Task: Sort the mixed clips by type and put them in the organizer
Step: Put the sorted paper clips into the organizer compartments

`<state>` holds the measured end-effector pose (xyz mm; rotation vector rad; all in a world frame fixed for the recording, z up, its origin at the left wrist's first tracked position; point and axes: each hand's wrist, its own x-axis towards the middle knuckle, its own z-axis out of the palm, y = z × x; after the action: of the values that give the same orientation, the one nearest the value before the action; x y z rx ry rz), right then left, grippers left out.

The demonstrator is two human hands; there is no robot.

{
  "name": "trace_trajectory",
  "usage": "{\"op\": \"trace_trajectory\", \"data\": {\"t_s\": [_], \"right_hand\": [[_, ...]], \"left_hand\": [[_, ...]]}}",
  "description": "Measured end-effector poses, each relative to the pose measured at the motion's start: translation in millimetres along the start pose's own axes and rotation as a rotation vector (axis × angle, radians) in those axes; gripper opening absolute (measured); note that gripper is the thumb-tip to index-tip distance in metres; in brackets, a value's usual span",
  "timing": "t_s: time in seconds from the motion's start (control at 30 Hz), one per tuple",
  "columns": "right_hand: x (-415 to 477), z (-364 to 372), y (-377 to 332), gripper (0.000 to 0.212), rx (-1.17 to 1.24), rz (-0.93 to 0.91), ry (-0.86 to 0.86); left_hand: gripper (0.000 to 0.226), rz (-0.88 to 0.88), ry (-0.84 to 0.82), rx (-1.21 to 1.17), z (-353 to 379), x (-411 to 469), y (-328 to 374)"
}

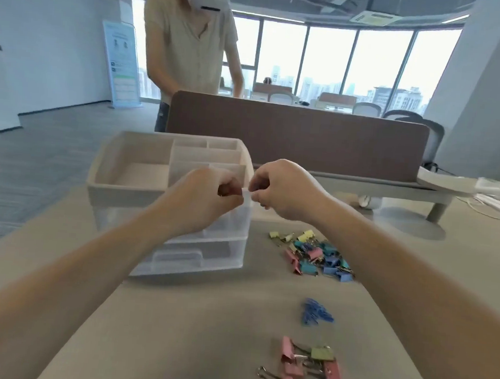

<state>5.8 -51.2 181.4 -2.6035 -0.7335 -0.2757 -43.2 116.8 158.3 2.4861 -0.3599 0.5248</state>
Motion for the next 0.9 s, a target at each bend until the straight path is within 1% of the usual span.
{"op": "trace_trajectory", "data": {"t_s": [0.07, 0.2, 0.27, 0.43, 0.5, 0.57, 0.67, 0.73, 0.8, 0.83, 0.9], "right_hand": [[-35.3, 0.5, 29.4, 0.006, -0.035, 0.059, -0.036], [-91.8, 17.0, 86.6, 0.008, -0.117, 0.147, -0.114], [-113.8, 25.4, 110.3, 0.008, -0.098, 0.217, -0.133], [-136.9, 41.4, 142.2, 0.010, -0.006, 0.324, -0.153], [-140.2, 47.0, 149.7, 0.010, 0.013, 0.359, -0.194], [-143.8, 51.9, 155.7, 0.010, 0.019, 0.377, -0.230], [-151.8, 52.9, 158.8, 0.005, -0.011, 0.347, -0.294], [-157.8, 50.0, 158.9, 0.016, -0.034, 0.301, -0.354], [-162.3, 48.5, 158.3, 0.020, -0.028, 0.259, -0.399], [-163.9, 49.0, 157.6, 0.019, -0.014, 0.246, -0.419], [-165.8, 52.8, 156.2, 0.017, 0.008, 0.223, -0.472]], "left_hand": [[0.007, 0.020, -0.108, -0.013, 36.8, -5.0, 16.1], [0.010, 0.084, -0.359, 0.098, 99.6, -14.5, 34.3], [0.007, 0.107, -0.434, 0.091, 125.8, -17.5, 37.7], [0.010, 0.064, -0.486, 0.130, 170.7, -22.3, 32.4], [0.013, 0.034, -0.520, 0.149, 181.0, -22.7, 27.9], [0.021, -0.004, -0.583, 0.110, 186.4, -23.7, 24.8], [0.038, -0.002, -0.649, 0.063, 191.4, -24.5, 26.3], [0.053, 0.014, -0.671, 0.047, 193.9, -23.7, 30.2], [0.066, 0.008, -0.698, 0.033, 196.7, -22.3, 33.5], [0.068, 0.016, -0.705, 0.040, 198.0, -21.5, 34.9], [0.064, 0.042, -0.705, 0.050, 200.7, -20.0, 35.7]]}}
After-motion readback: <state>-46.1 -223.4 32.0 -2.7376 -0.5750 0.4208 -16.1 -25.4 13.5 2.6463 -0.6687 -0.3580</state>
